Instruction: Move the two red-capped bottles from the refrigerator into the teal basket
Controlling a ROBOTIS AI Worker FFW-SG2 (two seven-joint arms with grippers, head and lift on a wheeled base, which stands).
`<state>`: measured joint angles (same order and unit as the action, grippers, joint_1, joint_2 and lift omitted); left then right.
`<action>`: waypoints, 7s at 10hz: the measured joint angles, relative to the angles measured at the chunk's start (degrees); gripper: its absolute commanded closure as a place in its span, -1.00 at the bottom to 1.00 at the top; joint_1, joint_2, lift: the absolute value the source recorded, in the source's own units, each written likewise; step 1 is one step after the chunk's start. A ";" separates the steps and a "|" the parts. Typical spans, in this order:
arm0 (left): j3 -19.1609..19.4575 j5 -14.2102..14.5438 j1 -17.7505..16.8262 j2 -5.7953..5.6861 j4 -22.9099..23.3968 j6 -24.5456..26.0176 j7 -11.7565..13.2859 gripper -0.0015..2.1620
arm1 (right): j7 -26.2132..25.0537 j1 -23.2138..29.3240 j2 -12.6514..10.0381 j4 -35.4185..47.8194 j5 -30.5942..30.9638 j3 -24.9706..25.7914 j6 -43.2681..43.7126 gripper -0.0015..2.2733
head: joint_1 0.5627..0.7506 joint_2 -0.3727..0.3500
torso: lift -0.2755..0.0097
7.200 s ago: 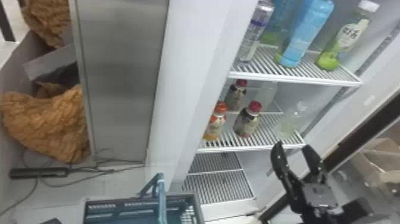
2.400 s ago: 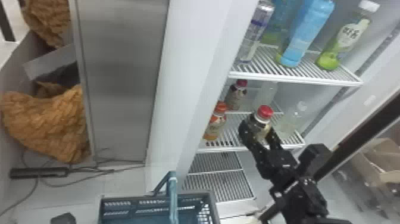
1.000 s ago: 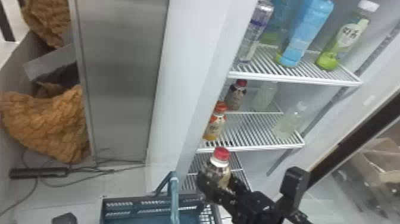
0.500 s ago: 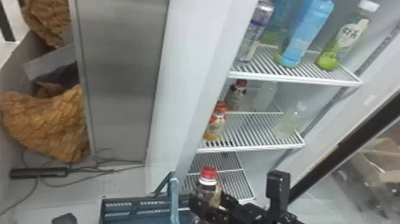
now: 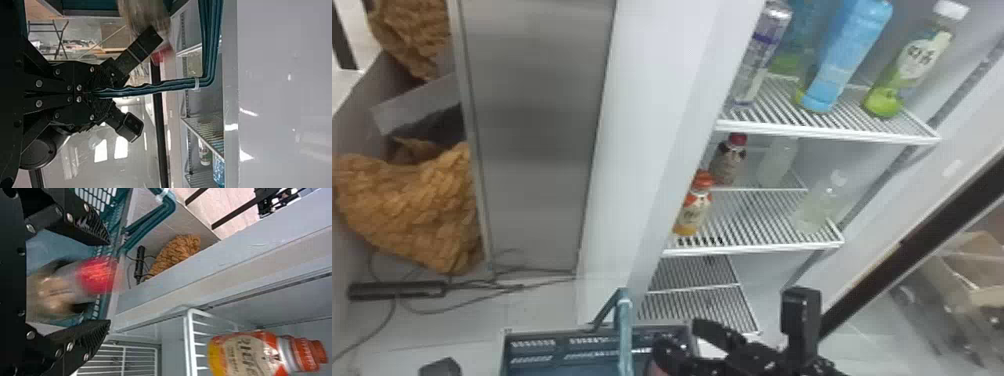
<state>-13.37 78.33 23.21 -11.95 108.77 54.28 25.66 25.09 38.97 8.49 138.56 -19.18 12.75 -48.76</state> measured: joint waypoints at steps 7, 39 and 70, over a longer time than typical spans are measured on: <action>-0.21 0.05 -0.14 -0.09 -0.25 0.00 0.00 0.07 | -1.94 1.25 -2.95 -4.62 -0.23 4.59 26.79 -0.85 | 0.41 -0.94 | -0.64; -1.83 2.67 -1.99 -0.51 -2.07 -0.56 0.09 0.07 | -8.17 -45.30 1.77 -61.37 5.83 1.61 49.66 -0.96 | 0.41 -0.94 | -0.64; -1.95 3.25 -1.98 -0.64 -2.39 -0.42 0.44 0.06 | -13.05 -26.52 -0.58 -31.73 9.78 6.33 42.09 -0.40 | 0.41 -0.94 | -0.64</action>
<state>-15.31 81.58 21.23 -12.58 106.38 53.85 26.10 12.04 12.46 7.91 106.83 -9.40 19.08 -6.67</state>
